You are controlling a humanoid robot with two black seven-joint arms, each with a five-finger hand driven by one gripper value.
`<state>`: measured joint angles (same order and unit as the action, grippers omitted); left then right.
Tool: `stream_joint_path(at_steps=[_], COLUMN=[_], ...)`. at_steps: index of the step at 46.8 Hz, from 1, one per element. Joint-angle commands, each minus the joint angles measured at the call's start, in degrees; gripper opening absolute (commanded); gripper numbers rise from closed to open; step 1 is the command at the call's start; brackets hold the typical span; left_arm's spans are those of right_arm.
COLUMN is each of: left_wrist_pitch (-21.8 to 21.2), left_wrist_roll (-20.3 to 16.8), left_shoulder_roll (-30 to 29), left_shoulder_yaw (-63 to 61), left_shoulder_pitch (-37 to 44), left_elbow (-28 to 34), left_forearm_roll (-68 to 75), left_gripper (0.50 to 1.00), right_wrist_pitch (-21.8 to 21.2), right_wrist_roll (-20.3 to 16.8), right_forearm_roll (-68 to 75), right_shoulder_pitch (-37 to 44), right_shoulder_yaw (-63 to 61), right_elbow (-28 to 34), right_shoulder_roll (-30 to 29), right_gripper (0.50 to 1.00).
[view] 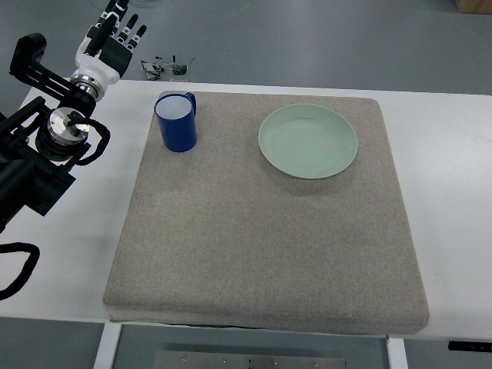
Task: Place cup left of plate with left hand
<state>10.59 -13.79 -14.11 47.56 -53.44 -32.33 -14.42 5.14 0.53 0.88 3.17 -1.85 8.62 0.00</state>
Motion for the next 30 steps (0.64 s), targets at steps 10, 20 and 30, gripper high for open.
stream_joint_path(at_steps=[10,20,30], left_wrist_pitch=[0.22,0.22,0.13], left_wrist_roll=[-0.09,-0.09,-0.09], left_shoulder_roll=[0.13,0.92,0.75], left_shoulder_yaw=[0.08,0.08,-0.01], left_shoulder_pitch=[-0.35,-0.44,-0.53], left_elbow=[0.08,0.08,0.16], left_forearm_roll=[0.00,0.00,0.00], left_gripper=[0.994,0.994,0.994], right_wrist_pitch=[-0.04,-0.04,-0.13], right_wrist_roll=[0.00,0.00,-0.18], right_forearm_roll=[0.00,0.00,-0.17], right_shoulder_pitch=[-0.01,-0.01,0.08], right_shoulder_yaw=[0.00,0.00,0.09], right_elbow=[-0.01,-0.01,0.08], right_shoulder_roll=[0.00,0.00,0.00], right_gripper=[0.934,0.934,0.934])
